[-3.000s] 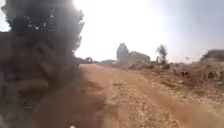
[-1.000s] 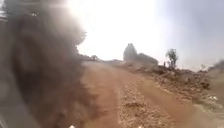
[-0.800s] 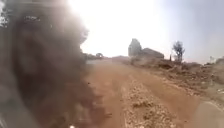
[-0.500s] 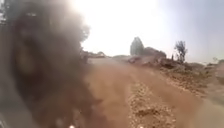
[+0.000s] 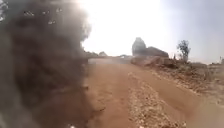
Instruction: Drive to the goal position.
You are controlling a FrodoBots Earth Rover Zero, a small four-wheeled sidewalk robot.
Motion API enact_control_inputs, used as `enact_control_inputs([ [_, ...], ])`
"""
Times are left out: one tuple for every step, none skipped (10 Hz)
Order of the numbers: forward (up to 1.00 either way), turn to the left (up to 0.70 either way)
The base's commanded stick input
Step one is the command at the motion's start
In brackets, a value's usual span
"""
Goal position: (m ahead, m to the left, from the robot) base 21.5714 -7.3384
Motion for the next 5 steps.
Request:
enact_control_inputs([
  [0.70,0.00],
  [0.70,0.00],
  [0.70,0.00],
  [0.70,0.00],
  [0.70,0.00],
])
